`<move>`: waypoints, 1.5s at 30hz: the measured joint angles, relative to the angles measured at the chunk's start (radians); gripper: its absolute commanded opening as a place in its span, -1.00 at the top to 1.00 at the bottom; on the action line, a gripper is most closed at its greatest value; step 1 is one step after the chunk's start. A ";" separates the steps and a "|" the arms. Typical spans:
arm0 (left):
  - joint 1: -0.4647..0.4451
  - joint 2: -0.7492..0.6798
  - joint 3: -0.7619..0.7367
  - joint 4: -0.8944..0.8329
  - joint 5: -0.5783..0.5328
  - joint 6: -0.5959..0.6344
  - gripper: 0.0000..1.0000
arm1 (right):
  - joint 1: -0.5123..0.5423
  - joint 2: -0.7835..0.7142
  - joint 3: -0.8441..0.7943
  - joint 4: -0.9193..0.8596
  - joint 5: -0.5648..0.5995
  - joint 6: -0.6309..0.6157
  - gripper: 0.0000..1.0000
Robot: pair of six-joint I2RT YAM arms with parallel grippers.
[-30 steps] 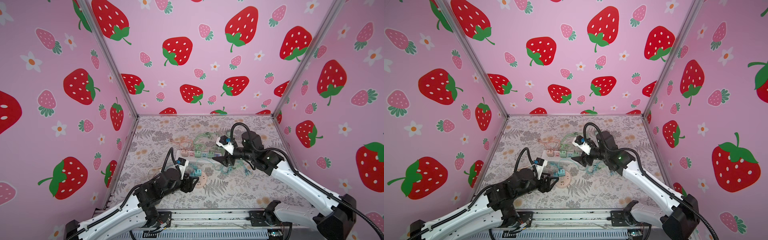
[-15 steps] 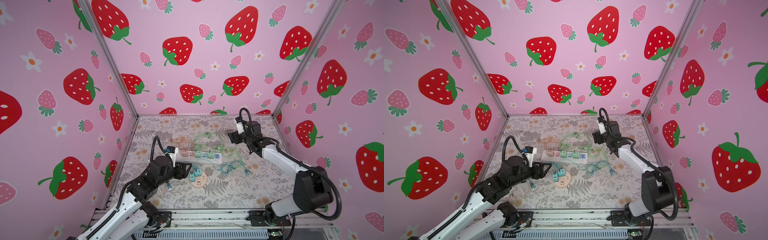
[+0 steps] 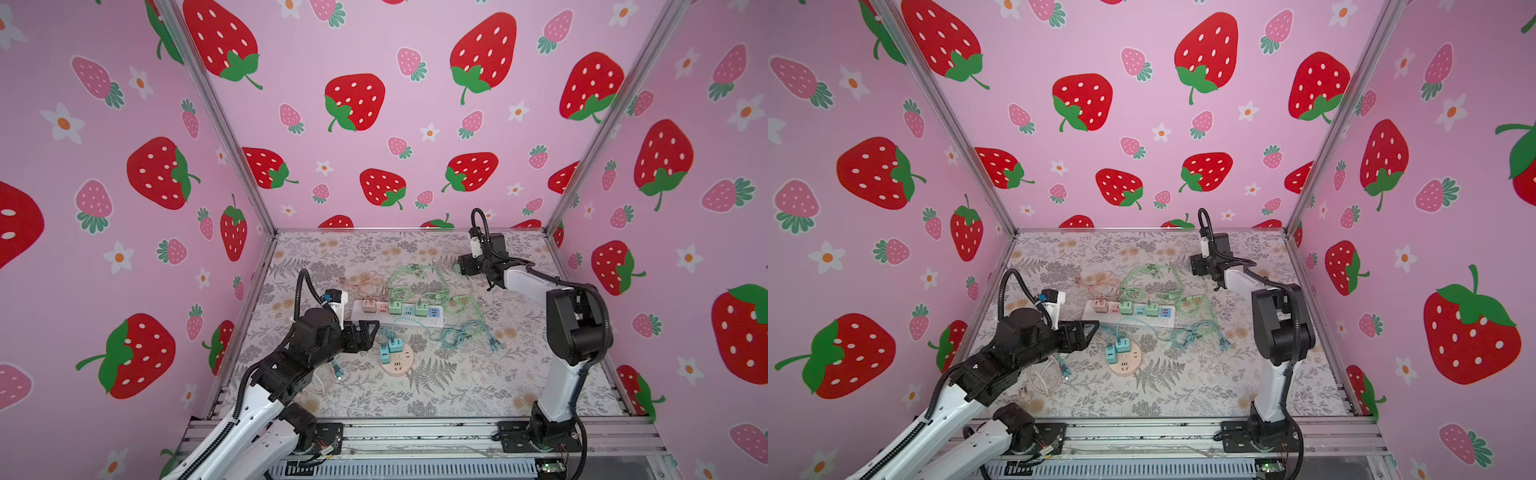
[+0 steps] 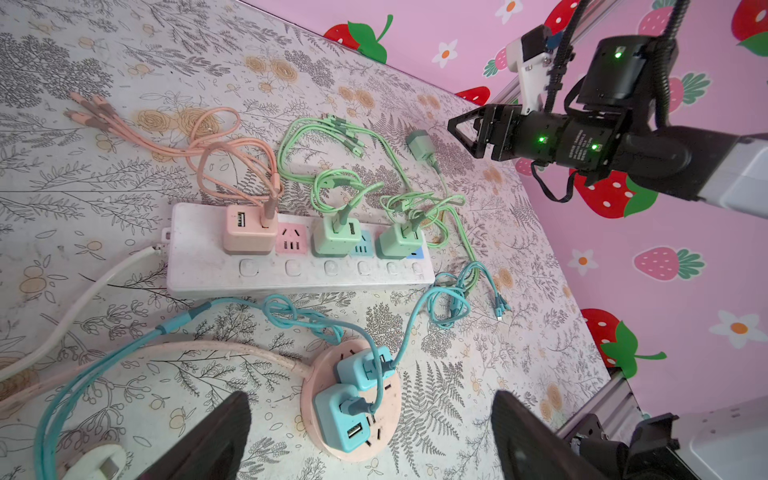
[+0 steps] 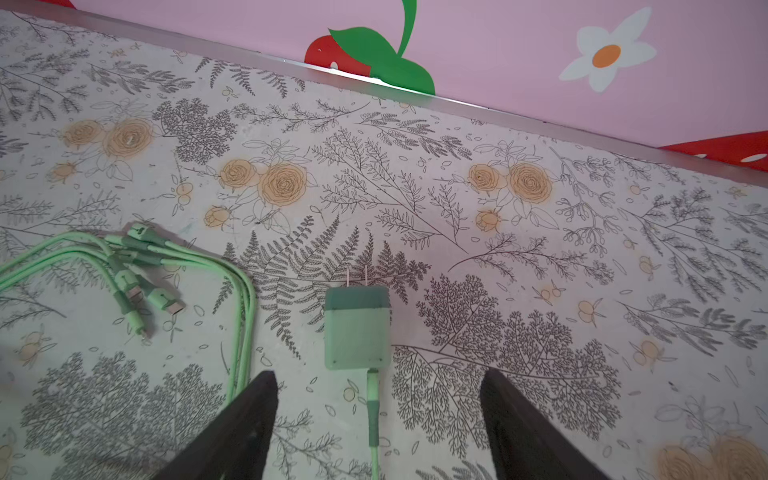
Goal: Insert the plug
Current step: 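Lower the right gripper onto the loose green charger and close it, then lift the green charger high off the table with the right gripper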
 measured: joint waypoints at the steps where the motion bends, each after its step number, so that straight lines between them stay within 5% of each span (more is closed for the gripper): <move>1: 0.001 0.003 0.003 -0.001 -0.003 0.001 -0.87 | -0.004 0.016 0.011 -0.001 -0.005 0.000 -0.55; 15: 0.006 0.039 0.015 -0.018 -0.028 0.007 -0.87 | -0.014 0.179 0.124 -0.058 -0.116 0.000 -0.43; 45: 0.007 0.061 0.017 -0.021 -0.027 0.016 -0.87 | -0.014 0.297 0.275 -0.164 -0.162 0.017 0.30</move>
